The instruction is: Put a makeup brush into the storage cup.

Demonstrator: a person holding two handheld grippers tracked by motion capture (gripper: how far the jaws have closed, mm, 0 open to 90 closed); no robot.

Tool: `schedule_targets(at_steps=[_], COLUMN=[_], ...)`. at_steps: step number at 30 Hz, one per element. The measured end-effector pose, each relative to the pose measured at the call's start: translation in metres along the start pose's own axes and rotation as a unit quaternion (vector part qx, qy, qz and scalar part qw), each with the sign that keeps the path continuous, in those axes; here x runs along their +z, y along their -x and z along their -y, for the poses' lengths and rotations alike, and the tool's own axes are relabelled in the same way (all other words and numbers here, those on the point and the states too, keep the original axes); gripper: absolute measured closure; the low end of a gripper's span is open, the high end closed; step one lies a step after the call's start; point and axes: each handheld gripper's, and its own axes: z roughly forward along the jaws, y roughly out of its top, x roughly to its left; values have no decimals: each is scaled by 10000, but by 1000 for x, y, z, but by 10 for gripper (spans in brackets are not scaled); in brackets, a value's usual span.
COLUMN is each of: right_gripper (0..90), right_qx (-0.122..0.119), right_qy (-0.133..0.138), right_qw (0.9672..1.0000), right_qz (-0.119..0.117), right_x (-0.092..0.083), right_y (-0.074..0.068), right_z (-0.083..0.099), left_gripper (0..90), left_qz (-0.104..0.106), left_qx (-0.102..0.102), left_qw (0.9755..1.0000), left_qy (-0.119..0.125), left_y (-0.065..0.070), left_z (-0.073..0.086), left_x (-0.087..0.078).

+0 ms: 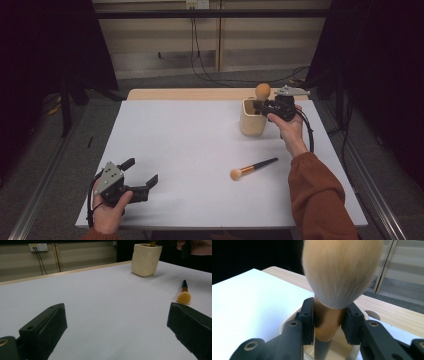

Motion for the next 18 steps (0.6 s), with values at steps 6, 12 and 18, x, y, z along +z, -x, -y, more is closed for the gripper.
schedule_targets(at_steps=[6, 12, 18], right_gripper=[655, 477, 208], right_qx=[26, 83, 148], right_qy=[-20, 32, 100], right_qw=[10000, 9998, 9993], right_qz=[-6, 162, 332], right_x=[1, -2, -8], right_y=[2, 4, 9], right_z=[4, 3, 7], left_gripper=[26, 25, 26], left_qz=[0, -6, -14], left_qx=[9, 12, 11], left_qw=[10000, 10000, 10000], left_qy=[-9, -16, -19], left_y=[0, 0, 0], left_z=[0, 0, 0], left_x=[0, 0, 0])
